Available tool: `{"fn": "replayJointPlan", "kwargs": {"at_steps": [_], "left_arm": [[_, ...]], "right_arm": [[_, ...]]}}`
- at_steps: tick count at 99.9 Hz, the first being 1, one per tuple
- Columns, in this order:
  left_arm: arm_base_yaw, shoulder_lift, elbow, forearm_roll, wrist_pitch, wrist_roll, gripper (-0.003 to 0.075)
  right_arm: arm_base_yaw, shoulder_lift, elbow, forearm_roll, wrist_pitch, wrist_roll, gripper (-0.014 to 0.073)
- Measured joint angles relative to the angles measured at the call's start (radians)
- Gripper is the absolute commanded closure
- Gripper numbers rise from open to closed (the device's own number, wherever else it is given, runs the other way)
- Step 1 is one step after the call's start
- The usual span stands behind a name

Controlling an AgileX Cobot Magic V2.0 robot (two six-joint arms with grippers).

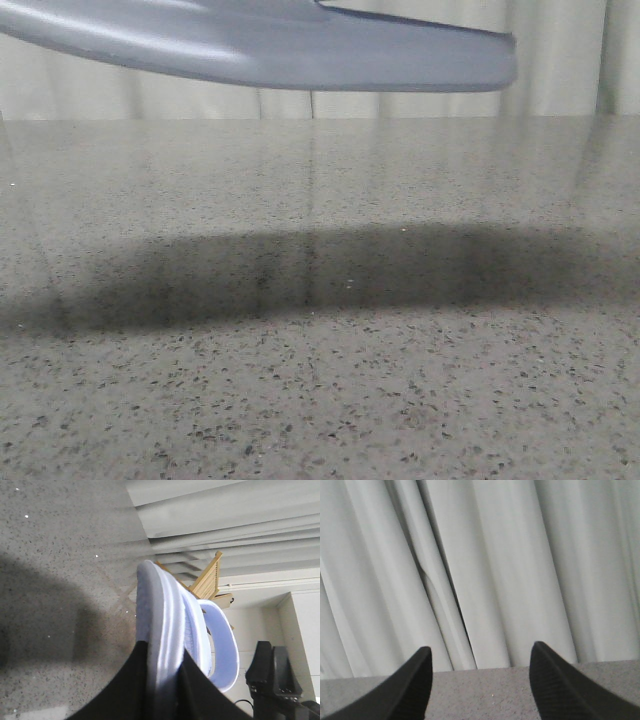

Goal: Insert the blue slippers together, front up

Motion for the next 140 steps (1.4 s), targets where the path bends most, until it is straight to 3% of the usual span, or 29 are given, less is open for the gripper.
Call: {"fn": "replayJointPlan", "kwargs": {"at_steps": [48, 99, 140], "left_arm": [[0.0, 0.194, -0.001, 0.0, -0.008, 0.122, 0.0704], [0.0, 0.439, -0.115, -0.01, -0.009, 0.219, 0.0704], [0.0, 0.501, -0.118, -0.014, -0.008, 0.301, 0.0696]], "right_arm": [[0.0, -0.03, 0.0, 0.0, -0.015, 0.0, 0.0231], [0.0, -0.03, 0.0, 0.0, 0.014, 0.0, 0.0231], [0.0, -0.03, 0.0, 0.0, 0.017, -0.002, 0.0231]]}}
